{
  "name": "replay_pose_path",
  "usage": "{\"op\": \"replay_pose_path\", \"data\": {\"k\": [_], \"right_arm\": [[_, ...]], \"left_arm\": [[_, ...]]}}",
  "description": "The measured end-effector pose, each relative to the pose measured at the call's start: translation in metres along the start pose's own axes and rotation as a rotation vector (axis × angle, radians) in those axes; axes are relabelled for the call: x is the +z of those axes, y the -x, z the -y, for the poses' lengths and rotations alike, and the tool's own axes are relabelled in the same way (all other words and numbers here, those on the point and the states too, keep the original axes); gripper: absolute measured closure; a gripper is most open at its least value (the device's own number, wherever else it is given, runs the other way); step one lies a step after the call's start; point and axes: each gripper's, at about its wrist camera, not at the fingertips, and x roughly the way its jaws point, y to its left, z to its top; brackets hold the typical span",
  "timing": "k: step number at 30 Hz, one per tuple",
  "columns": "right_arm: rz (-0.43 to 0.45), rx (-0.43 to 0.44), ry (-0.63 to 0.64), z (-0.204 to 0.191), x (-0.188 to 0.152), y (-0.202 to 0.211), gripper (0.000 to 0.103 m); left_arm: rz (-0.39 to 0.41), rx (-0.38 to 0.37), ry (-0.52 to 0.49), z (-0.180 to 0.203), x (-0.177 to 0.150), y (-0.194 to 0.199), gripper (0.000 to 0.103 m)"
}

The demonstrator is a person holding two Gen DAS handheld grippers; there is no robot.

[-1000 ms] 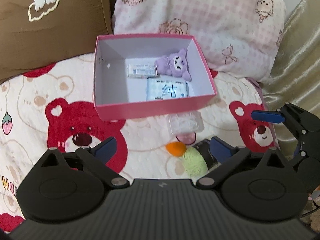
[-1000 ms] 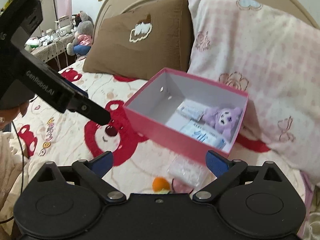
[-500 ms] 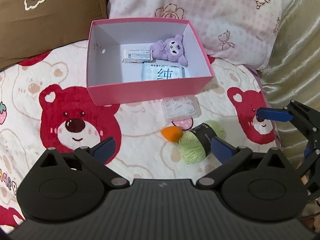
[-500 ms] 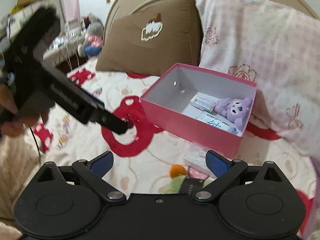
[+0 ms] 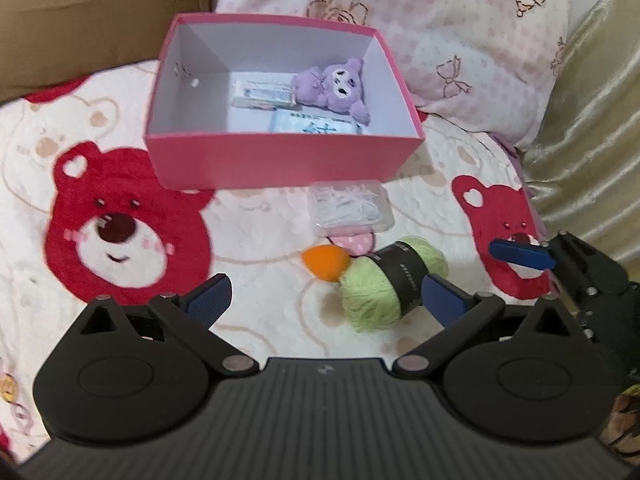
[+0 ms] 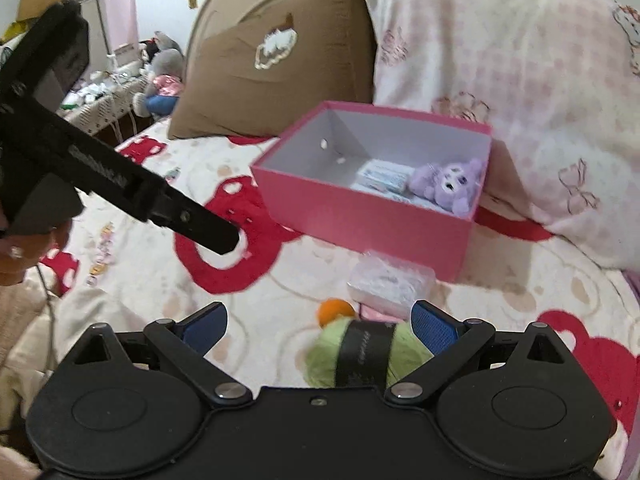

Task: Organize objects
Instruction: 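Move the right tool toward the green yarn ball beside the orange sponge, then move the open left tool down onto the green yarn ball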

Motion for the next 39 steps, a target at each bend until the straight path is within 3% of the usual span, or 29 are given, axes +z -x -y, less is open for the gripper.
{"op": "replay_pose_path", "data": {"k": [6, 11, 15, 20, 26, 29, 33, 39], "right_arm": [[0.001, -0.118, 0.054, 0.002, -0.023, -0.023, 0.003], [-0.020, -0.167, 0.072, 0.009, -0.036, -0.042, 0.003], [-0.029, -0.128, 0.074, 0.011, -0.046, -0.050, 0.003], [-0.021, -0.132, 0.094, 0.012, -0.058, -0.063, 0.003], [-0.015, -0.121, 0.084, 0.017, -0.065, -0.076, 0.003], [0.000, -0.113, 0.061, 0.021, -0.066, -0.078, 0.003], [0.012, -0.103, 0.032, 0.026, -0.068, -0.080, 0.003], [0.027, -0.087, 0.019, 0.035, -0.078, -0.090, 0.002]], "left_arm": [[0.022, -0.076, 0.057, 0.002, -0.021, -0.031, 0.000], [0.036, -0.079, 0.071, -0.004, -0.035, -0.052, 0.001], [0.060, -0.073, 0.055, -0.004, -0.037, -0.062, 0.002], [0.070, -0.121, 0.137, -0.007, -0.039, -0.079, 0.002], [0.106, -0.204, 0.108, 0.004, -0.042, -0.092, 0.003], [0.121, -0.172, 0.043, 0.015, -0.042, -0.094, 0.004], [0.103, -0.142, 0.068, 0.013, -0.041, -0.107, 0.005], [0.089, -0.141, 0.096, 0.007, -0.042, -0.123, 0.020]]}}
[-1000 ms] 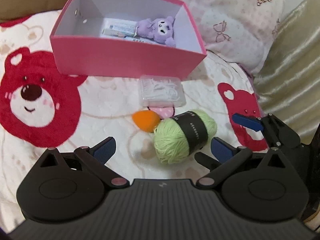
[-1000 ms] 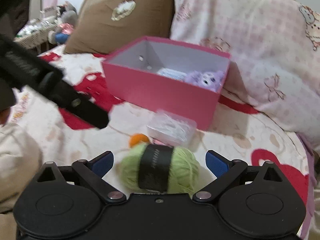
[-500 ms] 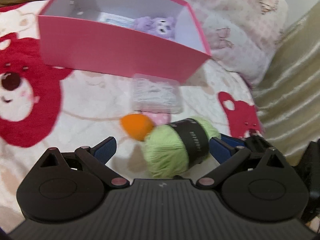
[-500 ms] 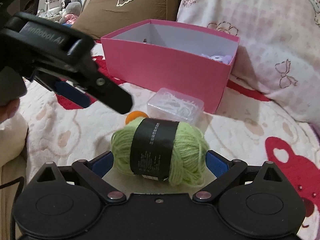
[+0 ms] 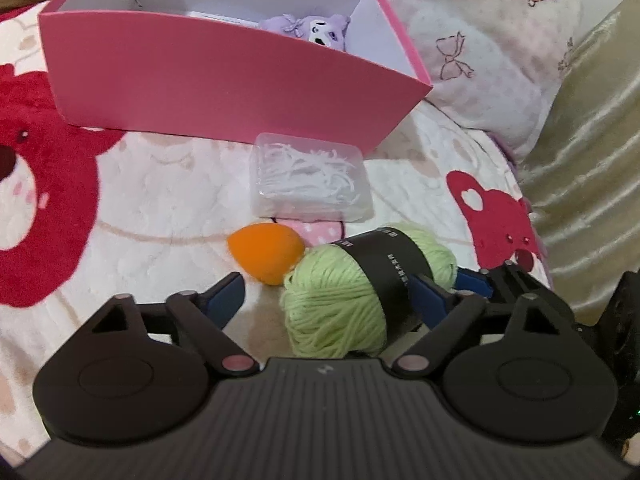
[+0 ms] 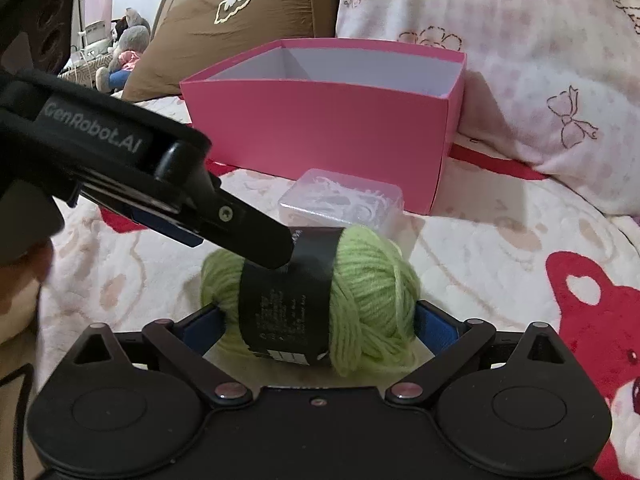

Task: Organize objects
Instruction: 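Move the open left tool down onto the green yarn ball, then close the left tool around the green yarn ball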

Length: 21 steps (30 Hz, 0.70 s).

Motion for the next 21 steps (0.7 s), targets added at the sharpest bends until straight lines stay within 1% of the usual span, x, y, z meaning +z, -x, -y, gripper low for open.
{"op": "replay_pose_path", "data": {"k": [1, 3, 4, 6, 9, 12, 15, 18, 21], "right_arm": [[0.005, 0.002, -0.008, 0.001, 0.000, -0.001, 0.002], [0.020, 0.009, -0.036, 0.002, -0.001, 0.000, 0.003], [0.021, 0.011, -0.043, 0.002, -0.002, -0.001, 0.003], [0.016, 0.006, -0.055, 0.001, -0.002, -0.002, 0.006], [0.006, 0.003, -0.123, 0.003, -0.002, -0.003, 0.009], [0.006, -0.011, -0.165, 0.003, -0.001, -0.003, 0.012], [0.004, -0.038, -0.191, -0.003, 0.000, -0.003, 0.012], [0.007, -0.077, -0.164, -0.015, 0.000, -0.001, 0.012], [0.013, -0.073, -0.194, -0.019, 0.002, 0.006, 0.012]], "left_arm": [[0.003, -0.017, 0.008, -0.001, -0.001, -0.001, 0.026], [-0.010, -0.065, 0.033, -0.002, -0.003, -0.005, 0.033], [-0.019, -0.076, 0.050, -0.003, -0.004, -0.008, 0.033], [-0.021, -0.072, 0.075, -0.004, -0.007, -0.013, 0.034], [0.015, -0.078, 0.070, -0.003, -0.011, -0.013, 0.038], [0.019, -0.085, 0.070, -0.001, -0.011, -0.012, 0.043], [0.008, -0.084, 0.035, 0.001, -0.008, -0.010, 0.045], [-0.008, -0.092, 0.009, 0.002, -0.008, -0.003, 0.046], [-0.018, -0.083, -0.015, 0.006, -0.009, 0.004, 0.046]]}}
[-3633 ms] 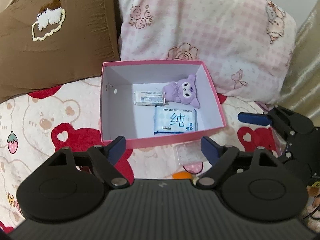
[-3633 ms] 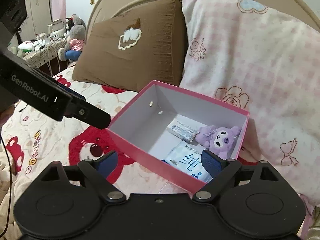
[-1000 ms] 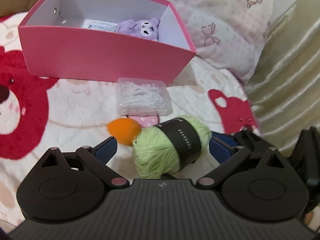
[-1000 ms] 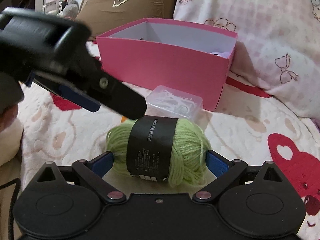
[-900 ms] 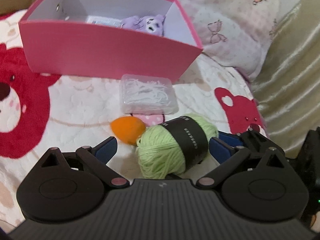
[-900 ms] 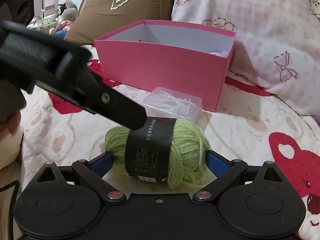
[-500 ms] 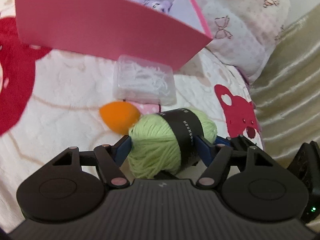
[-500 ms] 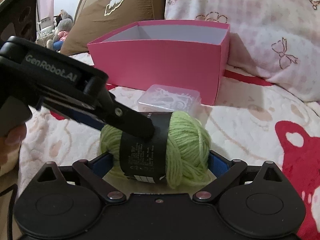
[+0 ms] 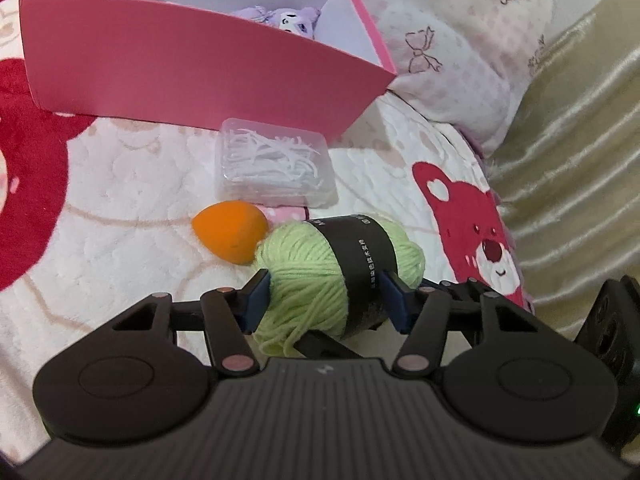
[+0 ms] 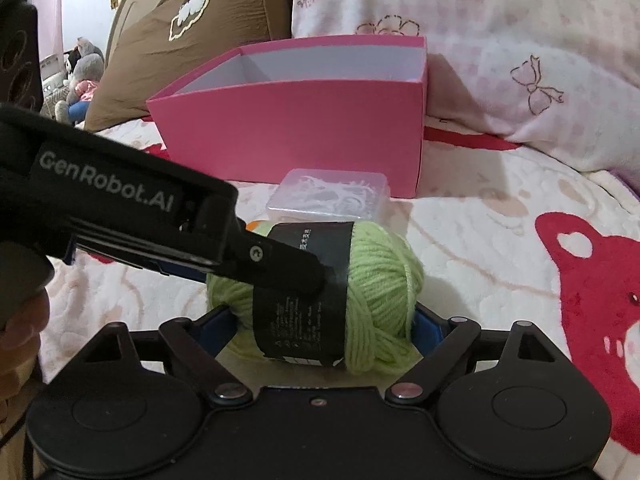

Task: Organize objects
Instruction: 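Close the left tool around the green yarn ball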

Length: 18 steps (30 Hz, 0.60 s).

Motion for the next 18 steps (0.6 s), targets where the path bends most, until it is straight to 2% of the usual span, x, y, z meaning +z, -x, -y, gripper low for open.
{"op": "replay_pose_path", "data": {"k": [3, 11, 18], "right_arm": [[-0.017, 0.014, -0.036, 0.000, 0.001, 0.005, 0.012], [-0.041, -0.002, -0.017, -0.015, 0.009, 0.021, 0.012], [-0.055, 0.001, -0.049, -0.030, 0.019, 0.035, 0.012]], "left_arm": [[-0.010, 0.016, -0.032, 0.008, -0.002, 0.007, 0.046], [-0.027, 0.004, -0.014, 0.011, 0.002, 0.027, 0.046], [-0.046, 0.014, 0.002, 0.012, 0.009, 0.051, 0.046]]}}
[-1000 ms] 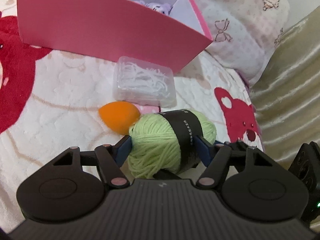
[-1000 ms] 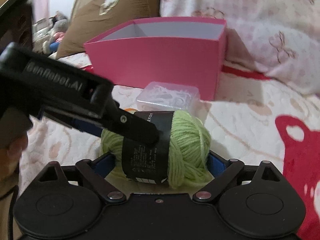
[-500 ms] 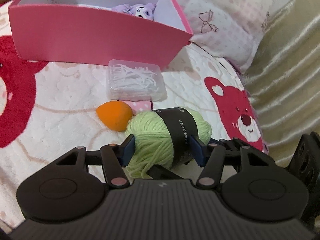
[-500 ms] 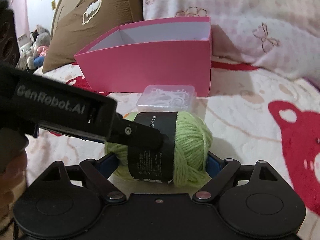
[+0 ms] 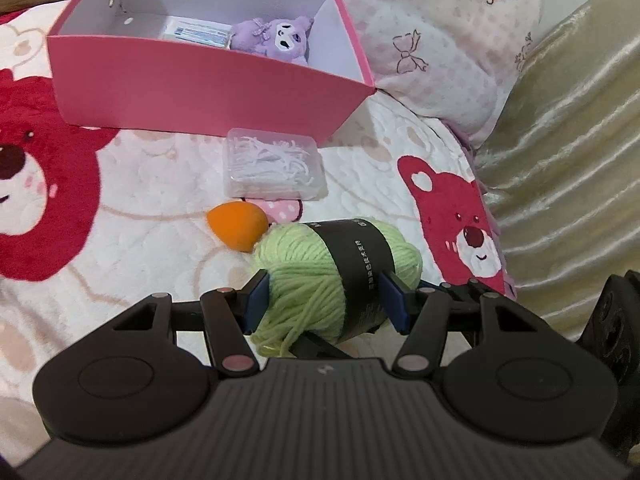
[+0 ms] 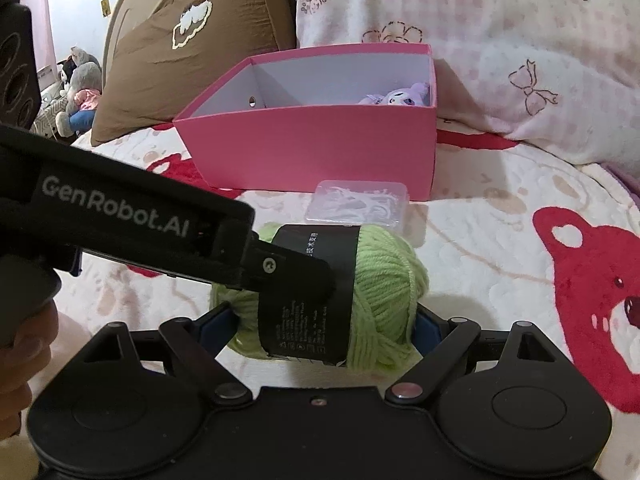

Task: Organize objects
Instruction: 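Close the left tool around the green yarn ball, then lift the yarn ball with the left tool and carry it over the pink box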

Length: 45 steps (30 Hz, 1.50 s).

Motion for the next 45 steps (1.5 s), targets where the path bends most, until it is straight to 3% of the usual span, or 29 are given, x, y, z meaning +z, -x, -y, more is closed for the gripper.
{"op": "replay_pose_path", "data": {"k": [11, 27, 38, 45], "right_arm": [[0.010, -0.009, 0.028, -0.033, 0.014, 0.028, 0.011], [0.110, 0.027, 0.102, -0.080, 0.037, 0.063, 0.011], [0.121, 0.054, 0.147, -0.098, 0.056, 0.073, 0.011], [0.107, 0.101, 0.129, -0.096, 0.070, 0.070, 0.011]], "left_arm": [[0.011, 0.010, -0.008, 0.005, 0.004, 0.046, 0.043], [0.109, 0.025, -0.018, -0.001, 0.010, 0.117, 0.041], [0.151, 0.018, -0.008, -0.008, 0.017, 0.144, 0.041], [0.163, 0.060, -0.035, -0.003, 0.032, 0.148, 0.041]]}}
